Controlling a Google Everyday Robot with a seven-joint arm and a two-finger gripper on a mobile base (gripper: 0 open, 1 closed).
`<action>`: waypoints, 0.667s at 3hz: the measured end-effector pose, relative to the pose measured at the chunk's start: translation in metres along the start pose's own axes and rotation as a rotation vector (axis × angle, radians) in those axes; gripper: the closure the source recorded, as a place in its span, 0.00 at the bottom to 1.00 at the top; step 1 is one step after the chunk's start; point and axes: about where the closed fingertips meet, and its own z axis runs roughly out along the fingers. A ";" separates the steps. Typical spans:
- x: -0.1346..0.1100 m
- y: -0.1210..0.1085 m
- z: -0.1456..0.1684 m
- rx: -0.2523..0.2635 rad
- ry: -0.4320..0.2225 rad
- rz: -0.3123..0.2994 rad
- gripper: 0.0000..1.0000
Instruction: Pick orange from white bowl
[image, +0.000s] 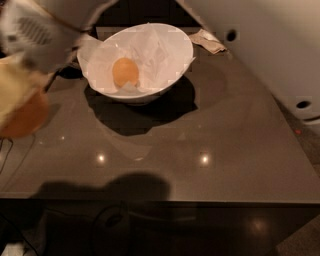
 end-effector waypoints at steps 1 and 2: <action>-0.045 0.150 0.015 -0.022 0.148 -0.171 1.00; -0.045 0.150 0.015 -0.022 0.148 -0.171 1.00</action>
Offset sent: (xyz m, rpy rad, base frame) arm -0.1184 0.0347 0.0405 -0.1000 -0.0637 0.1416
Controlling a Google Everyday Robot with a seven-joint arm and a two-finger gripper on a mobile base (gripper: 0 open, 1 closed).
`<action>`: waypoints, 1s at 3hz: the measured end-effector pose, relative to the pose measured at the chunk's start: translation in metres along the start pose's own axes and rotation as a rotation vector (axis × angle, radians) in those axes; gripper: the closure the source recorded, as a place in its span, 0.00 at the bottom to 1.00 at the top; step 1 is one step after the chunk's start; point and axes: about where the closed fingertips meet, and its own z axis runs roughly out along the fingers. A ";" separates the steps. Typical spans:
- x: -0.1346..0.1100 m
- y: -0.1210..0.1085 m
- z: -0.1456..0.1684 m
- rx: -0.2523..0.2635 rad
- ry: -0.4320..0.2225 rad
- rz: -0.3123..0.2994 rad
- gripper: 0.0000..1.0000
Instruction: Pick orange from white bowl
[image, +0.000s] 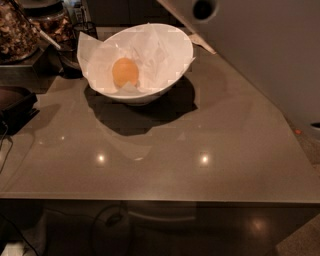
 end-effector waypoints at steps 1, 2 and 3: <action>0.001 -0.001 -0.002 0.008 -0.009 0.007 1.00; 0.001 -0.001 -0.002 0.008 -0.009 0.007 1.00; 0.007 -0.006 -0.007 0.021 -0.018 0.023 1.00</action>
Offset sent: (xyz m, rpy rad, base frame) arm 0.0984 -0.0665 -0.0272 0.0861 0.0440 -0.2803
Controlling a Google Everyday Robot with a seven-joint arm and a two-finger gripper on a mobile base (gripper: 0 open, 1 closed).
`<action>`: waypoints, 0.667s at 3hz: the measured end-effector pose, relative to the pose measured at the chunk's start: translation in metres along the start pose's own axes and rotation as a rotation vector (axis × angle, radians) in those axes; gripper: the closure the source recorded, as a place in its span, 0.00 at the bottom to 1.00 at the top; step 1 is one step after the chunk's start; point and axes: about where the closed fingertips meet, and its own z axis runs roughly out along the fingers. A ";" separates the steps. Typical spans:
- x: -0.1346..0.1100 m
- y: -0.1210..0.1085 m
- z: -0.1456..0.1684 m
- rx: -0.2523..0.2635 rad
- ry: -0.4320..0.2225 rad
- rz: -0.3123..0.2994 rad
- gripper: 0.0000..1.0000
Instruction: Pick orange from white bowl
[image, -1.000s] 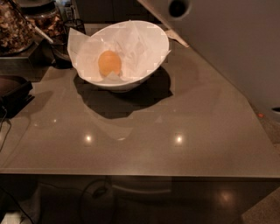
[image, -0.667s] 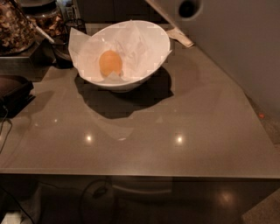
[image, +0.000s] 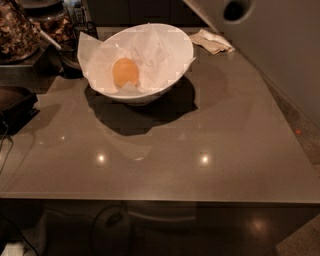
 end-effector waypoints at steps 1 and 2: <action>0.000 0.000 0.000 0.000 0.000 0.000 1.00; 0.000 0.000 0.000 0.000 0.000 0.000 1.00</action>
Offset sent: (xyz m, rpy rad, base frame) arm 0.0682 -0.0210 -0.0432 0.0494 0.0559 -0.1240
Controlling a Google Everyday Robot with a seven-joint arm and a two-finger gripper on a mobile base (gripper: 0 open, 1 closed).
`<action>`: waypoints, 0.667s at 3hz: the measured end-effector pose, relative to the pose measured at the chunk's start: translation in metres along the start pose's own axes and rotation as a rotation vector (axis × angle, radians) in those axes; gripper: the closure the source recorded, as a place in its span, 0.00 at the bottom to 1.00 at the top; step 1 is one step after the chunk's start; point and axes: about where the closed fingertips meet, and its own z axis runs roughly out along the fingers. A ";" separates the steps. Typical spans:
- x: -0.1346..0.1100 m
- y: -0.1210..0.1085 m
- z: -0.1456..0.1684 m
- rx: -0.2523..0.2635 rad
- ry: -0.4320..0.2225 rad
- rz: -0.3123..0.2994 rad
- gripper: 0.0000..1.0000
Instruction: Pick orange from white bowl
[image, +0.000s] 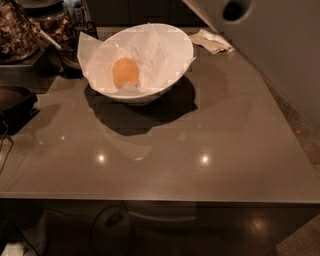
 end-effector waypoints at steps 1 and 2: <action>0.022 -0.029 -0.006 0.033 -0.036 0.054 1.00; 0.053 -0.067 -0.006 0.046 -0.056 0.127 1.00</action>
Offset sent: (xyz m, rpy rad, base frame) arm 0.1347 -0.0599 -0.0821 0.0059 0.1250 -0.2305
